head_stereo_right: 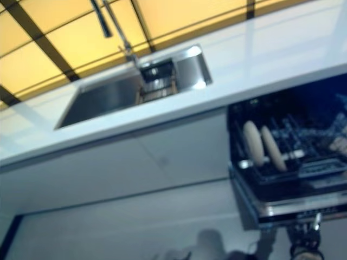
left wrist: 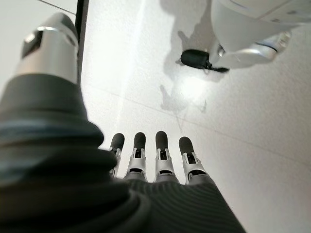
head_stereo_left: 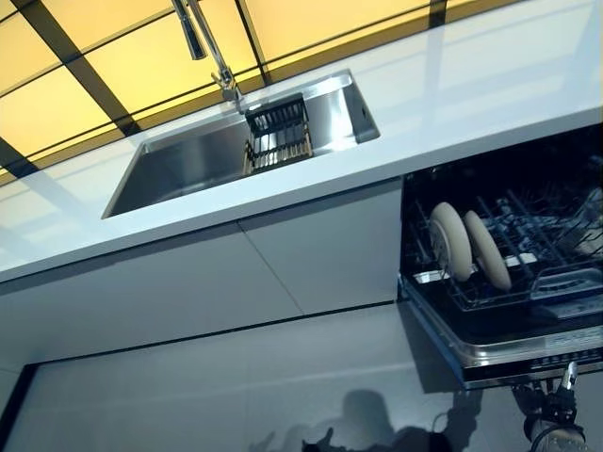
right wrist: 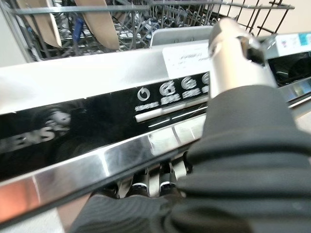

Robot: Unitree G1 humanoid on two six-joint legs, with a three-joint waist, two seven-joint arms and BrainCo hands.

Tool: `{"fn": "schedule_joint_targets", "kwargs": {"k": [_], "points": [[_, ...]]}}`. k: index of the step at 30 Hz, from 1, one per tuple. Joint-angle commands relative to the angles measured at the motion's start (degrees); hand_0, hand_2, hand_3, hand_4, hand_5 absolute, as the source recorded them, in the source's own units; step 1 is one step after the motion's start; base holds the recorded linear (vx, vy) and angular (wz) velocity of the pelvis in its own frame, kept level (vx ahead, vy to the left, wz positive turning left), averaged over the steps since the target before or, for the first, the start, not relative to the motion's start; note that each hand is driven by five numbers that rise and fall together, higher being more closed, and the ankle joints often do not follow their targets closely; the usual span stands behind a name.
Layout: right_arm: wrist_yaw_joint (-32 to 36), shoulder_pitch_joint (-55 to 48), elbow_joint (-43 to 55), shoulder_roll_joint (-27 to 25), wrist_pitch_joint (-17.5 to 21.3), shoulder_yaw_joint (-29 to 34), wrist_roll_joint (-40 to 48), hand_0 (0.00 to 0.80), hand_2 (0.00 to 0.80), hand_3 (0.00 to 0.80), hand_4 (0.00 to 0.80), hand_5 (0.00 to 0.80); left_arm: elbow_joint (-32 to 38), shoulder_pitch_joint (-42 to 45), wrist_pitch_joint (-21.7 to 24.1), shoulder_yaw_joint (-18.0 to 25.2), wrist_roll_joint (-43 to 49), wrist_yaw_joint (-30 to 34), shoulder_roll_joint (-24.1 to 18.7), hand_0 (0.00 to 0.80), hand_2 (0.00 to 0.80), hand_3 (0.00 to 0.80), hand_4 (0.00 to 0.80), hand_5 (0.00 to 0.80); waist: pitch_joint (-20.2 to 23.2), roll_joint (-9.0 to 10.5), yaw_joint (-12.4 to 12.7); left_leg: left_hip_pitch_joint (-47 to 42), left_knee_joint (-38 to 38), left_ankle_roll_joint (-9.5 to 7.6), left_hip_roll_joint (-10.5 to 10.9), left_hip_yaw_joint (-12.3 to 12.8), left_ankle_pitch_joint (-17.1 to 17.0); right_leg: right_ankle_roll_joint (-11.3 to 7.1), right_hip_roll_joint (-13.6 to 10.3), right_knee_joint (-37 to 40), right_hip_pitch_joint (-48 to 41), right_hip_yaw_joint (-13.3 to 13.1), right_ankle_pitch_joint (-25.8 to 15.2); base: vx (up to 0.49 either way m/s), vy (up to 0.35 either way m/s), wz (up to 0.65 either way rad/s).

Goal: Take plates into dishwasher

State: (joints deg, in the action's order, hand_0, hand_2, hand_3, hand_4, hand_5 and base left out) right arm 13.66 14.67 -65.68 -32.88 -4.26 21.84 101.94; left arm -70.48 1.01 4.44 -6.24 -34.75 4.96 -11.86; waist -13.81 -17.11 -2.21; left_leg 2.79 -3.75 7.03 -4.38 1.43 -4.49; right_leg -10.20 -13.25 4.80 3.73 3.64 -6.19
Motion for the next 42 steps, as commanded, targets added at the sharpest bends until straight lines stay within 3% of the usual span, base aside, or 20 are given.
{"fn": "schedule_joint_targets", "kwargs": {"k": [1,5,11,21,36,42], "points": [[2.32,10.08,-0.16,-3.37,1.95,0.43,1.18,0.000,0.000,0.000,0.000,0.000,-1.62,-3.19,1.84,-2.64,-3.42,0.91,-1.31,0.000,0.000,0.000,0.000,0.000,-1.24,1.41,1.30,4.23,5.96,-1.96,4.27,-0.35,0.54,6.07,0.42,-11.81,2.07,3.18,8.17,-0.054,0.145,0.04],[3.95,15.94,1.84,-5.64,1.91,-1.74,-1.76,0.000,0.000,0.000,0.000,0.000,-0.01,-3.10,1.39,-4.48,-4.97,0.81,-1.13,0.000,0.000,0.000,0.000,0.000,-2.25,-0.52,1.94,4.81,7.61,-2.21,5.63,-1.12,0.93,6.36,-0.42,-13.19,2.63,3.32,8.71,-0.061,0.098,-0.02],[5.04,21.62,7.93,-5.04,3.30,-7.50,-9.50,0.000,0.000,0.000,0.000,0.000,1.77,-2.42,0.54,-4.61,-4.71,0.65,-2.10,0.000,0.000,0.000,0.000,0.000,-2.64,0.06,3.41,4.25,7.87,-2.61,6.06,-2.54,1.20,6.43,-0.61,-13.26,1.60,4.12,8.79,-0.047,-0.007,-0.04],[5.32,27.01,20.13,-5.12,4.52,-14.45,-11.43,0.000,0.000,0.000,0.000,0.000,4.69,-4.43,-2.97,-3.87,-1.57,-1.31,-5.48,0.000,0.000,0.000,0.000,0.000,-2.08,5.77,5.24,3.84,8.87,-2.98,3.90,-3.17,1.48,6.83,1.01,-14.64,-0.02,5.92,9.20,-0.015,-0.124,0.03],[4.29,23.75,18.93,-4.98,3.39,-10.74,-10.33,0.000,0.000,0.000,0.000,0.000,3.88,-3.37,-3.87,-2.33,4.98,-1.94,-8.59,0.000,0.000,0.000,0.000,0.000,2.77,12.96,7.85,0.86,7.05,-3.30,1.43,-4.87,1.97,6.44,3.36,-12.27,-4.69,7.84,8.14,0.086,-0.087,0.10],[2.96,20.87,18.72,-4.45,3.26,-10.00,-11.48,0.000,0.000,0.000,0.000,0.000,2.40,-2.64,-3.39,-1.82,6.51,-1.60,-8.94,0.000,0.000,0.000,0.000,0.000,4.72,14.61,7.83,-0.36,4.92,-3.06,0.59,-4.07,1.30,5.83,3.84,-9.88,-6.36,7.87,7.25,0.102,-0.016,0.07]]}}
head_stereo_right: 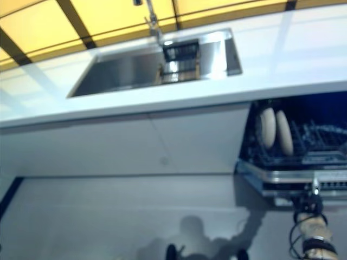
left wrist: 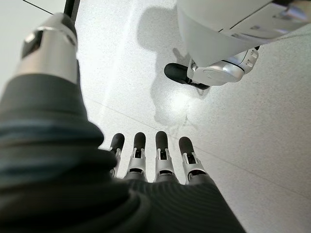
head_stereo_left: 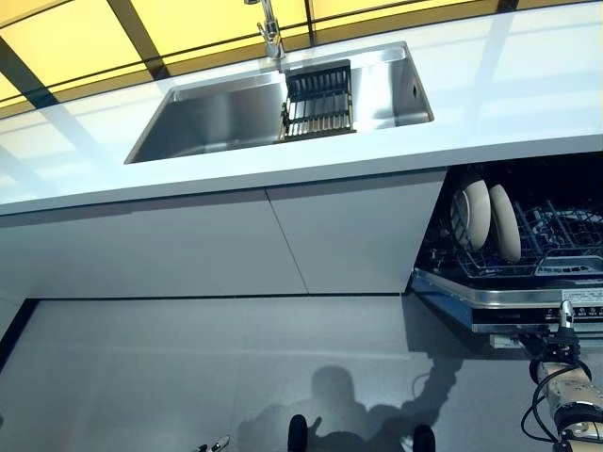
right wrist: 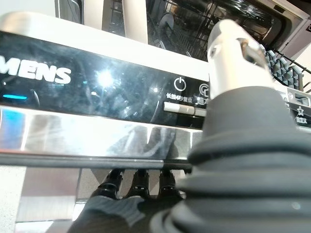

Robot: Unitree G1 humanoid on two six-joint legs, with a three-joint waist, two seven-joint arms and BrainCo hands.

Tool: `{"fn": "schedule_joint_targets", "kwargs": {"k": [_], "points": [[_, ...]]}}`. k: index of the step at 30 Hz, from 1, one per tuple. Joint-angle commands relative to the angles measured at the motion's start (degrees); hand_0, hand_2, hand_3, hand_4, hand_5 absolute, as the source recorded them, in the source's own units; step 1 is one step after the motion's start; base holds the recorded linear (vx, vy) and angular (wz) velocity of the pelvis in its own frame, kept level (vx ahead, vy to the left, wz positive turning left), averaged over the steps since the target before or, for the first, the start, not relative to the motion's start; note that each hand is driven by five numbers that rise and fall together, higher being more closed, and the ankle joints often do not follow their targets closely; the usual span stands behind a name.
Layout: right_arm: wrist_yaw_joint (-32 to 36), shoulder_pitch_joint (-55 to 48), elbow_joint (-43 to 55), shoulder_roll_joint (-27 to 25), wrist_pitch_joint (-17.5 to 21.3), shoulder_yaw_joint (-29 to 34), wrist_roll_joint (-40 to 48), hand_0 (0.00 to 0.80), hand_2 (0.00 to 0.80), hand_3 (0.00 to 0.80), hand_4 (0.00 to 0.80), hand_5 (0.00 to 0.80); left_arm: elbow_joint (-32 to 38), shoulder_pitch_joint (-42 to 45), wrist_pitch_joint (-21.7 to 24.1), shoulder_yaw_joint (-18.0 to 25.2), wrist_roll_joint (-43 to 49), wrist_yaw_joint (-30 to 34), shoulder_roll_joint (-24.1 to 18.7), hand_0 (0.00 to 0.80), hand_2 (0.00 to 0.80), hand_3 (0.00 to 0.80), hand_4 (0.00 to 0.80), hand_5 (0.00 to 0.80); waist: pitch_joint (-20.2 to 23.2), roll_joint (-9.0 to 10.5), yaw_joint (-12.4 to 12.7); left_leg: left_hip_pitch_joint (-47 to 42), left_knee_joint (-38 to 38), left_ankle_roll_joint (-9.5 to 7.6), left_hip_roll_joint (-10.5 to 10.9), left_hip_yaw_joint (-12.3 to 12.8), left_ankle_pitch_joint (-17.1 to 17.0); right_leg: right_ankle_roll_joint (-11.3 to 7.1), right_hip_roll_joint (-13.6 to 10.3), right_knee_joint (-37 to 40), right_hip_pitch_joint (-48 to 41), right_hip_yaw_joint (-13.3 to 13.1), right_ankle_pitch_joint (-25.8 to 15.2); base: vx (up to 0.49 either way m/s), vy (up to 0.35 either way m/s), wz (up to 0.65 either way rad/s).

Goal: Take plates into dishwasher

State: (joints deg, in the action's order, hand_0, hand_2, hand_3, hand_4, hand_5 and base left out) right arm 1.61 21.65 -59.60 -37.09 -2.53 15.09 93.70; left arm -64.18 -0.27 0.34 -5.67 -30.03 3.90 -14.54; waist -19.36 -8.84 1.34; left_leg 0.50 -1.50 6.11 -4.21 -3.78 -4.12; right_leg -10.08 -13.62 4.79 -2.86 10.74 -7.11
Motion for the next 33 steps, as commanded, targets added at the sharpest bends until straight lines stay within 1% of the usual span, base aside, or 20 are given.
{"fn": "schedule_joint_targets", "kwargs": {"k": [1,4,5,6,8,10,14,19,23,25,27,33], "points": [[14.85,13.72,12.59,-0.24,1.41,-3.21,-3.30,0.000,0.000,0.000,0.000,0.000,-4.00,-1.32,0.80,-2.38,1.82,-0.50,-6.26,0.000,0.000,0.000,0.000,0.000,10.42,6.44,4.26,1.83,2.43,-2.13,0.37,1.17,0.87,5.63,4.22,-9.61,0.11,0.74,8.06,0.064,-0.004,0.01],[14.15,12.20,12.15,0.89,1.60,-3.72,-4.86,0.000,0.000,0.000,0.000,0.000,-4.17,-0.98,0.63,-2.01,2.52,-0.58,-6.32,0.000,0.000,0.000,0.000,0.000,11.66,7.28,4.10,0.92,0.04,-2.00,0.00,1.43,0.13,4.84,4.40,-7.19,-0.74,0.20,6.87,0.079,-0.004,-0.01],[14.16,12.16,12.16,0.94,1.61,-3.73,-4.87,0.000,0.000,0.000,0.000,0.000,-4.16,-0.93,0.62,-2.00,2.52,-0.58,-6.35,0.000,0.000,0.000,0.000,0.000,11.72,7.32,4.12,0.85,-0.12,-2.00,0.00,1.47,0.05,4.83,4.41,-7.03,-0.80,0.18,6.78,0.062,0.007,-0.01],[13.55,11.24,12.05,1.43,1.42,-3.88,-5.65,0.000,0.000,0.000,0.000,0.000,-4.49,-0.83,0.59,-1.74,2.58,-0.49,-6.42,0.000,0.000,0.000,0.000,0.000,12.30,7.74,3.85,0.47,-1.44,-1.95,-0.12,1.73,-0.45,4.44,4.53,-5.73,-1.09,-0.30,6.10,0.054,0.009,0.00],[13.68,10.85,11.83,1.61,1.09,-3.98,-5.42,0.000,0.000,0.000,0.000,0.000,-4.87,-0.65,0.94,-1.64,2.65,-0.45,-6.37,0.000,0.000,0.000,0.000,0.000,12.64,7.97,3.73,0.18,-2.26,-1.94,-0.15,1.88,-0.75,4.27,4.62,-4.85,-1.26,-0.65,5.64,0.056,0.009,0.00],[14.56,10.24,10.99,2.22,0.74,-4.35,-5.80,0.000,0.000,0.000,0.000,0.000,-5.80,-0.29,1.78,-1.54,3.11,-0.22,-6.24,0.000,0.000,0.000,0.000,0.000,13.53,8.56,3.46,0.11,-2.97,-1.93,-0.22,2.15,-0.66,3.73,4.80,-2.89,-1.45,-1.32,4.48,0.077,0.003,-0.01],[15.32,10.02,11.43,2.34,0.85,-4.82,-6.40,0.000,0.000,0.000,0.000,0.000,-5.88,-0.25,1.52,-1.39,3.86,0.06,-6.39,0.000,0.000,0.000,0.000,0.000,14.52,9.07,3.04,-0.15,-3.50,-1.88,-0.24,3.00,-0.35,3.27,4.92,-0.91,-1.68,-2.10,3.22,0.052,0.008,-0.05],[13.92,10.34,14.42,2.02,1.81,-5.06,-7.37,0.000,0.000,0.000,0.000,0.000,-5.69,-0.60,1.18,-1.07,4.25,0.17,-6.18,0.000,0.000,0.000,0.000,0.000,15.10,9.49,2.66,-0.34,-3.50,-1.76,-0.52,3.77,0.07,3.18,5.01,-0.46,-1.56,-2.34,2.97,0.017,0.013,-0.04],[12.55,10.96,18.68,0.75,3.38,-5.08,-7.46,0.000,0.000,0.000,0.000,0.000,-5.65,-0.24,0.27,-0.50,5.47,-0.48,-5.97,0.000,0.000,0.000,0.000,0.000,15.85,10.29,2.52,-0.89,-3.50,-1.60,-0.84,3.91,0.51,3.10,5.11,-0.26,-1.98,-2.47,3.10,0.000,0.000,0.00],[12.15,11.07,20.04,0.28,3.56,-5.05,-7.60,0.000,0.000,0.000,0.000,0.000,-5.51,0.13,0.00,-0.27,5.84,-0.55,-6.04,0.000,0.000,0.000,0.000,0.000,16.15,10.49,2.51,-1.09,-3.50,-1.52,-0.91,3.88,0.62,3.04,5.09,-0.16,-2.16,-2.44,3.11,0.000,0.000,0.00],[10.97,12.10,22.03,-1.48,3.64,-5.17,-7.50,0.000,0.000,0.000,0.000,0.000,-6.06,0.65,0.11,0.08,6.25,-0.46,-6.18,0.000,0.000,0.000,0.000,0.000,16.92,11.01,2.45,-1.47,-3.50,-1.42,-0.94,3.75,0.81,2.95,5.17,-0.01,-2.51,-2.67,3.17,0.024,0.044,-0.01],[10.82,15.38,22.14,-5.80,2.71,-5.20,-6.19,0.000,0.000,0.000,0.000,0.000,-8.00,0.50,1.12,0.30,6.11,-0.38,-5.68,0.000,0.000,0.000,0.000,0.000,18.55,12.21,2.35,-2.37,-3.50,-1.42,-0.81,3.50,1.43,2.89,5.30,0.00,-3.07,-3.07,3.36,0.016,0.041,-0.01]]}}
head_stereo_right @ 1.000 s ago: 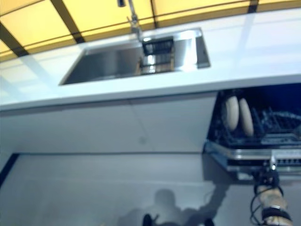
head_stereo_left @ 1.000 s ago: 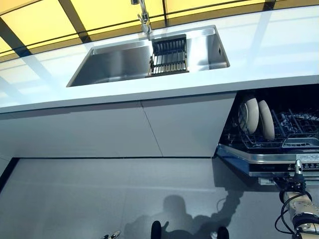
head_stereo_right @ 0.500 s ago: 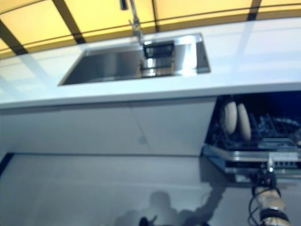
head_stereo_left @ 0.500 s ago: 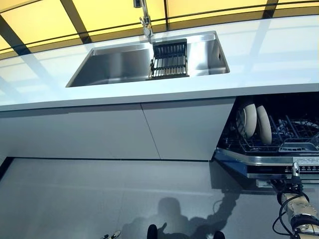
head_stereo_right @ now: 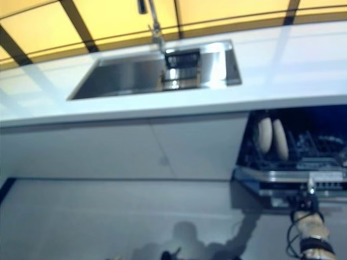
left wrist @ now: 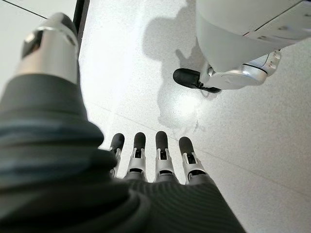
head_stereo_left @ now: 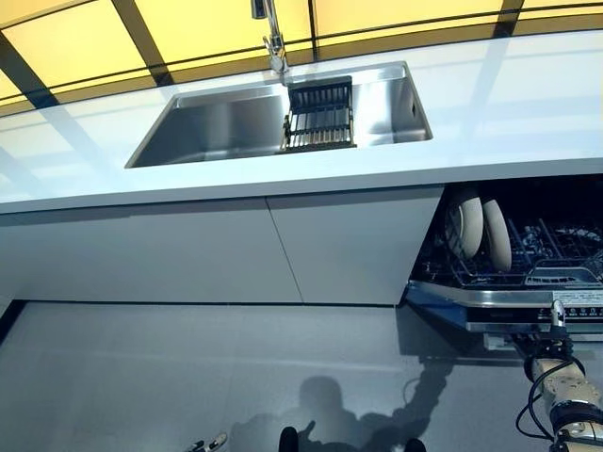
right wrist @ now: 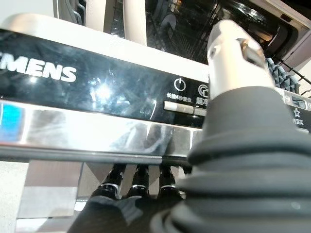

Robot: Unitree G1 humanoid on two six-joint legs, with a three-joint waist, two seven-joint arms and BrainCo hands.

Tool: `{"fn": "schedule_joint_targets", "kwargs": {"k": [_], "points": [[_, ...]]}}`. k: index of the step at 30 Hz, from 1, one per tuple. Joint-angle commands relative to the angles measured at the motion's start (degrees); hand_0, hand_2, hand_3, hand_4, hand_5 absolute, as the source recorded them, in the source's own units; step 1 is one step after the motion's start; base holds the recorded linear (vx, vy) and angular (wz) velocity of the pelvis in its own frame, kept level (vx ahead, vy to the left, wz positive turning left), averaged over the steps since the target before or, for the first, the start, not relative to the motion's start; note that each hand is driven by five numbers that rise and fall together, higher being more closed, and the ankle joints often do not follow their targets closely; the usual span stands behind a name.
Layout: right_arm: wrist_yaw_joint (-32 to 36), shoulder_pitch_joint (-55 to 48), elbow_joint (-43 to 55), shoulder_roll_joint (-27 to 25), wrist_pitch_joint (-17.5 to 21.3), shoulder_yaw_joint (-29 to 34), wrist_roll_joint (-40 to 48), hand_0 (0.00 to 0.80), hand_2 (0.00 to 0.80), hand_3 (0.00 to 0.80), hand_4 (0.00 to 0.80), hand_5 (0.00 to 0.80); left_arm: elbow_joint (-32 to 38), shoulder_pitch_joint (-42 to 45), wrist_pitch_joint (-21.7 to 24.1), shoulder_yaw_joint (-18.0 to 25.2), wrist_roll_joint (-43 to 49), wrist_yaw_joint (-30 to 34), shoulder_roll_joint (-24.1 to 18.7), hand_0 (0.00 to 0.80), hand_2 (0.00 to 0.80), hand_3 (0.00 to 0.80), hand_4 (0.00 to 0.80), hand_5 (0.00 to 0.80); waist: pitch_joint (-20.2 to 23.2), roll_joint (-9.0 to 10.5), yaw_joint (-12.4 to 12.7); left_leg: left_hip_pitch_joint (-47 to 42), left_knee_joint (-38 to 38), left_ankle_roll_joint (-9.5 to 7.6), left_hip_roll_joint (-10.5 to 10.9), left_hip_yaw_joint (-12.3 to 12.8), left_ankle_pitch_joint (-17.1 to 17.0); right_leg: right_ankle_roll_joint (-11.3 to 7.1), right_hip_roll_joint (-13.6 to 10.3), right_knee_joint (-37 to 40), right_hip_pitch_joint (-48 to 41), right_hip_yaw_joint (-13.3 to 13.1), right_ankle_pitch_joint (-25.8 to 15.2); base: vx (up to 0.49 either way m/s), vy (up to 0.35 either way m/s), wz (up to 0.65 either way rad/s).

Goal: Take plates into dishwasher

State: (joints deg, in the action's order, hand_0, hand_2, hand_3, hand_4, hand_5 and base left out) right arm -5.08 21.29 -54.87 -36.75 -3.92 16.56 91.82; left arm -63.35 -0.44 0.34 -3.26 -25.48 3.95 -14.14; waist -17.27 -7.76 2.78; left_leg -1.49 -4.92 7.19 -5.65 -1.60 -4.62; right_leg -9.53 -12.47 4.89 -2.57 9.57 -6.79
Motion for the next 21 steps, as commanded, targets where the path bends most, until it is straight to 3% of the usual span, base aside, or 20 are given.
{"fn": "schedule_joint_targets", "kwargs": {"k": [1,11,21], "points": [[17.55,15.98,17.22,-6.32,4.06,-6.76,-4.13,0.000,0.000,0.000,0.000,0.000,-8.95,0.56,1.17,-2.11,1.49,-0.39,-6.03,0.000,0.000,0.000,0.000,0.000,16.43,11.11,0.92,-0.44,-0.08,-2.51,0.65,1.35,1.97,2.33,4.13,-0.11,-3.39,-1.95,3.06,0.016,0.041,-0.01],[17.00,22.06,15.57,-11.90,2.02,-7.90,-3.02,0.000,0.000,0.000,0.000,0.000,-10.89,0.54,1.80,-2.88,0.20,-1.00,-5.47,0.000,0.000,0.000,0.000,0.000,18.71,12.49,1.03,-1.33,-0.08,-2.61,0.83,0.98,2.51,2.17,4.38,-0.05,-3.92,-2.91,2.85,0.014,0.029,-0.05],[16.45,22.48,15.37,-12.93,1.34,-8.16,-3.08,0.000,0.000,0.000,0.000,0.000,-12.18,0.54,2.22,-3.23,0.62,-1.25,-5.29,0.000,0.000,0.000,0.000,0.000,19.43,12.69,0.60,-1.34,-0.08,-2.43,0.68,1.14,2.51,2.09,4.32,0.02,-3.72,-2.97,2.65,0.000,0.000,0.00]]}}
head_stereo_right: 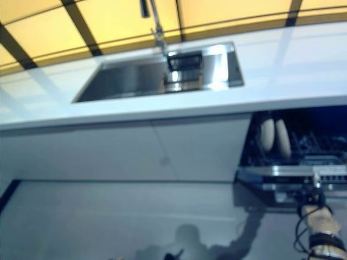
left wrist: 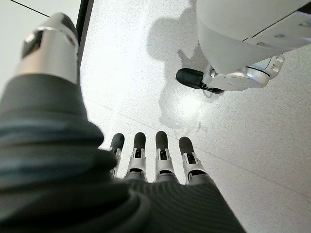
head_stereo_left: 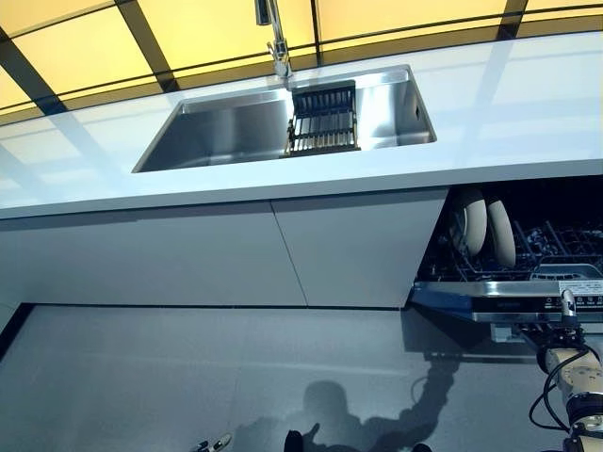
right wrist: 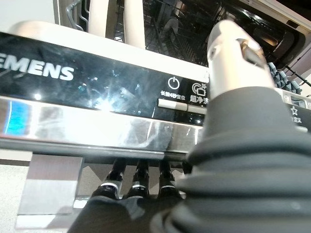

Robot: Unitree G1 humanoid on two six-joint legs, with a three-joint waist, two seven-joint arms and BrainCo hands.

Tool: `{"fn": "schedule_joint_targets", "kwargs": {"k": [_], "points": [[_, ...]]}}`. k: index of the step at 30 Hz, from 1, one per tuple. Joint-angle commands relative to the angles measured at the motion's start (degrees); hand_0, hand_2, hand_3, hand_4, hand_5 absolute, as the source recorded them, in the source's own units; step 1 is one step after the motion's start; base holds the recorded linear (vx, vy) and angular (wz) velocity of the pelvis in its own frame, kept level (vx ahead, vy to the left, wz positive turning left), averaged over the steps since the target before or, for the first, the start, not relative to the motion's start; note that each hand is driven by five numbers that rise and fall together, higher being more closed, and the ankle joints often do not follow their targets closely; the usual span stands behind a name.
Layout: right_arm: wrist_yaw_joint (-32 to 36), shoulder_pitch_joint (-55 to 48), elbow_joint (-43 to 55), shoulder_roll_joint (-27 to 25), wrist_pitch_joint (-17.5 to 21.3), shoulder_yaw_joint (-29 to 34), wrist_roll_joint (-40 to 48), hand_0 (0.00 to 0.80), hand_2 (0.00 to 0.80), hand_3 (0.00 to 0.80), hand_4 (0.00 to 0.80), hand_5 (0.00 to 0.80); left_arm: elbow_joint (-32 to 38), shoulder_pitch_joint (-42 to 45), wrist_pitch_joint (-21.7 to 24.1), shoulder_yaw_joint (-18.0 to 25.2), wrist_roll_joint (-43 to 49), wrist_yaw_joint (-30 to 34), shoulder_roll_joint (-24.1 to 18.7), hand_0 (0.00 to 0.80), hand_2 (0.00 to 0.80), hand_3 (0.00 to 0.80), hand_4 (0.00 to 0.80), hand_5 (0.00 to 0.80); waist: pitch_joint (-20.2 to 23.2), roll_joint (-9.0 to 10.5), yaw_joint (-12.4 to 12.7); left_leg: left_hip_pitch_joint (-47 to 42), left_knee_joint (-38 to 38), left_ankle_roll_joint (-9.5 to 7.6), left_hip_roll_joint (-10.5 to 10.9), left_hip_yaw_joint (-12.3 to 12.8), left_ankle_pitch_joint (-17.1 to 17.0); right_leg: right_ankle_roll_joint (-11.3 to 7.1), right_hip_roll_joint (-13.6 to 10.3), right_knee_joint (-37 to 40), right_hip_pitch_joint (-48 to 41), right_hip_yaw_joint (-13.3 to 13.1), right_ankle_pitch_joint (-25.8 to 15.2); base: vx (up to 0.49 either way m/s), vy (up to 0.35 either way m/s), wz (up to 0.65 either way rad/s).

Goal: Take plates into dishwasher

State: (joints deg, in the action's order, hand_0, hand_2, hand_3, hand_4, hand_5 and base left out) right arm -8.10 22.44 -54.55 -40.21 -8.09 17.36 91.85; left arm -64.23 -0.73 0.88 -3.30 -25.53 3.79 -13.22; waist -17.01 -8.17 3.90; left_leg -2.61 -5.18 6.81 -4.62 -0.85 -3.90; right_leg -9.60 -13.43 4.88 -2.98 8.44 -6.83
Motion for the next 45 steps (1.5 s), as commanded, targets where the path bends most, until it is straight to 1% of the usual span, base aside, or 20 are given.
{"fn": "schedule_joint_targets", "kwargs": {"k": [1,5,9,14,19,23,28,30,34,37,39,40,41,42,43,44,45], "points": [[19.61,21.41,15.25,-9.42,5.70,-9.03,-3.02,0.000,0.000,0.000,0.000,0.000,-11.44,0.76,1.72,-3.29,0.66,-1.00,-6.23,0.000,0.000,0.000,0.000,0.000,19.19,13.11,-0.56,-0.24,0.18,-2.01,-0.40,0.48,1.78,2.13,5.28,0.04,-3.32,-1.81,2.69,0.000,0.000,0.00],[20.49,22.53,17.02,-9.97,6.49,-9.10,-1.30,0.000,0.000,0.000,0.000,0.000,-11.86,0.25,1.90,-3.50,0.97,-0.74,-6.11,0.000,0.000,0.000,0.000,0.000,19.49,13.28,-0.85,-0.30,0.18,-1.71,-0.79,1.06,1.72,2.00,5.19,0.04,-3.45,-1.33,2.72,0.000,0.000,0.00],[21.26,24.16,18.83,-10.83,7.45,-9.40,1.13,0.000,0.000,0.000,0.000,0.000,-11.53,-0.19,1.72,-4.14,1.07,-0.68,-5.89,0.000,0.000,0.000,0.000,0.000,19.65,13.56,-0.96,-0.61,0.18,-1.66,-0.86,1.09,1.82,1.91,5.06,-0.20,-3.61,-1.06,2.71,0.000,0.000,0.00],[23.40,27.44,19.85,-11.21,7.60,-11.05,3.58,0.000,0.000,0.000,0.000,0.000,-11.87,-0.98,1.66,-4.92,0.47,-0.68,-5.58,0.000,0.000,0.000,0.000,0.000,20.01,14.00,-0.72,-1.02,0.18,-1.73,-0.79,0.70,2.03,1.72,4.87,-0.26,-4.00,-1.32,2.66,0.000,0.000,0.00],[23.72,29.73,19.98,-11.04,7.32,-12.67,4.18,0.000,0.000,0.000,0.000,0.000,-12.50,-1.14,1.78,-4.96,0.30,-0.81,-5.41,0.000,0.000,0.000,0.000,0.000,20.45,14.09,-0.50,-1.12,0.18,-1.73,-0.79,0.50,2.04,1.59,4.74,-0.26,-4.18,-1.50,2.63,0.004,0.004,-0.01],[25.46,31.06,19.76,-10.54,7.46,-13.70,5.75,0.000,0.000,0.000,0.000,0.000,-13.11,-1.18,1.94,-5.06,0.33,-1.11,-5.57,0.000,0.000,0.000,0.000,0.000,20.66,14.19,-0.23,-0.92,0.18,-1.70,-0.82,0.27,1.93,1.46,4.70,-0.19,-4.14,-1.56,2.60,0.007,0.006,-0.02],[23.49,30.17,20.40,-10.41,7.21,-12.98,4.64,0.000,0.000,0.000,0.000,0.000,-13.05,-1.05,1.69,-5.11,0.95,-0.90,-5.76,0.000,0.000,0.000,0.000,0.000,20.70,14.23,-0.19,-0.66,0.18,-1.71,-0.74,0.10,1.91,1.30,4.64,-0.24,-4.00,-1.53,2.57,0.000,0.000,0.00],[23.97,29.10,20.44,-10.07,6.85,-12.14,5.38,0.000,0.000,0.000,0.000,0.000,-13.07,-0.96,1.73,-5.01,1.00,-0.65,-5.72,0.000,0.000,0.000,0.000,0.000,20.52,14.11,-0.33,-0.64,0.18,-1.77,-0.76,0.09,1.92,1.28,4.55,-0.28,-3.92,-1.63,2.58,0.000,0.000,0.00],[25.57,26.07,22.61,-8.04,6.95,-10.67,6.47,0.000,0.000,0.000,0.000,0.000,-13.38,-1.04,1.50,-4.82,0.80,-0.17,-5.64,0.000,0.000,0.000,0.000,0.000,20.35,13.91,-0.62,-0.77,0.18,-1.87,-0.79,0.27,2.04,1.25,4.48,-0.28,-3.86,-1.87,2.59,0.000,0.000,0.00],[25.42,23.48,23.71,-6.36,7.51,-9.36,6.57,0.000,0.000,0.000,0.000,0.000,-13.46,-1.12,1.23,-4.83,1.55,-0.14,-5.53,0.000,0.000,0.000,0.000,0.000,20.29,13.75,-0.78,-0.80,0.18,-1.90,-0.89,0.55,2.14,1.19,4.48,-0.21,-3.87,-2.06,2.62,0.000,0.000,0.00],[23.15,21.53,23.69,-5.91,6.73,-8.43,2.07,0.000,0.000,0.000,0.000,0.000,-13.63,-1.27,1.33,-4.71,1.41,-0.11,-5.77,0.000,0.000,0.000,0.000,0.000,20.18,13.60,-1.09,-0.78,0.18,-1.78,-1.01,0.81,2.11,1.05,4.41,-0.25,-3.78,-2.13,2.51,0.000,0.000,0.00],[21.41,19.70,22.61,-6.17,4.93,-7.96,-2.00,0.000,0.000,0.000,0.000,0.000,-13.60,-1.57,1.14,-4.26,1.50,-0.15,-5.85,0.000,0.000,0.000,0.000,0.000,19.97,13.50,-1.55,-0.90,0.18,-1.76,-1.03,0.98,2.16,1.09,4.35,-0.30,-3.65,-2.18,2.39,0.000,0.000,0.00],[18.64,18.08,20.75,-6.71,2.19,-7.79,-9.36,0.000,0.000,0.000,0.000,0.000,-13.52,-1.99,0.68,-4.03,1.68,-0.38,-5.84,0.000,0.000,0.000,0.000,0.000,19.89,13.56,-1.90,-0.88,0.18,-1.71,-1.11,1.25,2.18,1.03,4.32,-0.36,-3.56,-2.19,2.29,0.000,0.000,0.00],[18.07,17.98,20.70,-6.67,1.67,-7.63,-10.76,0.000,0.000,0.000,0.000,0.000,-13.49,-2.03,0.62,-4.05,1.72,-0.41,-5.84,0.000,0.000,0.000,0.000,0.000,19.89,13.57,-1.88,-0.88,0.18,-1.70,-1.12,1.27,2.21,1.02,4.32,-0.36,-3.54,-2.20,2.29,0.000,0.000,0.00],[18.92,13.72,16.38,-8.25,-1.90,-9.07,-20.24,0.000,0.000,0.000,0.000,0.000,-13.11,-2.48,0.03,-2.97,1.91,-0.72,-5.92,0.000,0.000,0.000,0.000,0.000,19.35,13.70,-2.69,-0.99,0.18,-1.71,-1.17,1.52,2.13,1.09,4.27,-0.46,-3.20,-2.56,2.01,-0.026,-0.013,-0.06],[19.97,11.41,15.00,-8.95,-3.94,-10.69,-20.03,0.000,0.000,0.000,0.000,0.000,-12.98,-2.61,0.11,-3.07,1.26,-1.27,-5.85,0.000,0.000,0.000,0.000,0.000,18.98,13.75,-3.26,-0.98,0.18,-1.76,-1.23,1.72,1.97,1.13,4.32,-0.54,-2.94,-3.04,1.84,-0.032,-0.013,-0.07],[20.94,10.19,14.52,-8.91,-4.26,-10.99,-19.92,0.000,0.000,0.000,0.000,0.000,-12.99,-2.53,0.18,-2.93,1.20,-1.25,-5.80,0.000,0.000,0.000,0.000,0.000,18.84,13.69,-3.49,-1.00,0.18,-1.80,-1.28,1.91,1.97,1.14,4.35,-0.58,-2.79,-3.27,1.81,-0.027,-0.012,-0.12]]}}
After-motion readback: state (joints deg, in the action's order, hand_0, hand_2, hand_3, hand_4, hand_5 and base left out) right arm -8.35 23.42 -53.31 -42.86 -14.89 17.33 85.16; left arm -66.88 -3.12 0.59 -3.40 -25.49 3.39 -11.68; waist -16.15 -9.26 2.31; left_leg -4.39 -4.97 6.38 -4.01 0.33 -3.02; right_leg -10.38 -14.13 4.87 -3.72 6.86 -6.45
